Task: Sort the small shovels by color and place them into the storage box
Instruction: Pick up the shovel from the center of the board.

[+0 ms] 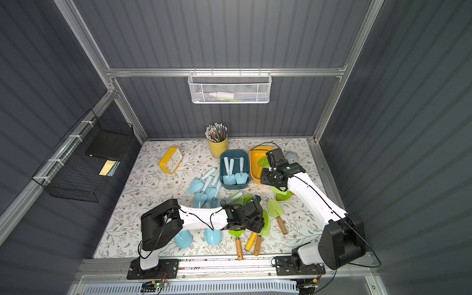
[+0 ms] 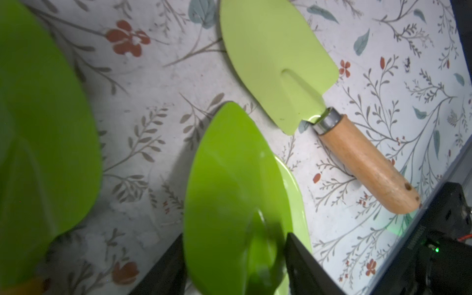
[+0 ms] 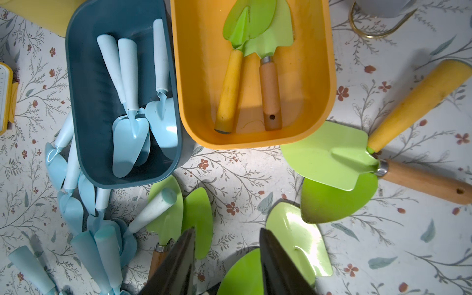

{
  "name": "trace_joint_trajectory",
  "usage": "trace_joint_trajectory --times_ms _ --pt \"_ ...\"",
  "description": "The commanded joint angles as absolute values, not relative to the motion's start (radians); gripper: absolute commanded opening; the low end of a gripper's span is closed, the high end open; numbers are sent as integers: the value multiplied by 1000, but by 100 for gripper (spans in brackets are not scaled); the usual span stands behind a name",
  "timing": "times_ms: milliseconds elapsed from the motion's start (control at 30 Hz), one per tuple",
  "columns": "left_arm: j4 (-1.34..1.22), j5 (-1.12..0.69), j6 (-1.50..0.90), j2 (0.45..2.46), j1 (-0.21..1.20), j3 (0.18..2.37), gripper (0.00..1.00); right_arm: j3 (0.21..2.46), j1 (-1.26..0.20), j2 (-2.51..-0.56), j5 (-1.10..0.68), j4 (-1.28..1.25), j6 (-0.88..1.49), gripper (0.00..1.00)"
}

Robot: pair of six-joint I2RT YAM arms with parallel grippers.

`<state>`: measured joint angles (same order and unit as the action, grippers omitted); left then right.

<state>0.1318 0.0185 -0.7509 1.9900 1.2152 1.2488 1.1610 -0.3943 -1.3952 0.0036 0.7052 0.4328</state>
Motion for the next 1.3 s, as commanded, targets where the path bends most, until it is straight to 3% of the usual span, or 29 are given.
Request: trace_joint_trajectory --times_ms 0,200,367,600,800,900,1033,1267 --pt "191 2 -731 2062 1221 1276 46 1136 -393 -1360 -5 701 419 45" --pt "214 10 -707 2134 1200 1368 14 1111 -387 -1335 9 695 423 45" --pt "195 61 -675 2144 1077 1417 0 1109 -379 -1325 10 696 419 45" --pt "242 140 -583 2189 976 1612 0 1119 -374 -1322 4 677 420 45" --pt "242 122 -556 2241 966 1636 3 1125 -370 -1328 11 671 419 45" --pt "229 106 -545 2246 965 1625 15 1123 -368 -1330 15 668 420 45" --pt "221 91 -536 2254 966 1612 38 1113 -366 -1336 14 659 426 45" --pt "218 81 -531 2245 966 1591 38 1117 -362 -1352 9 654 433 45"
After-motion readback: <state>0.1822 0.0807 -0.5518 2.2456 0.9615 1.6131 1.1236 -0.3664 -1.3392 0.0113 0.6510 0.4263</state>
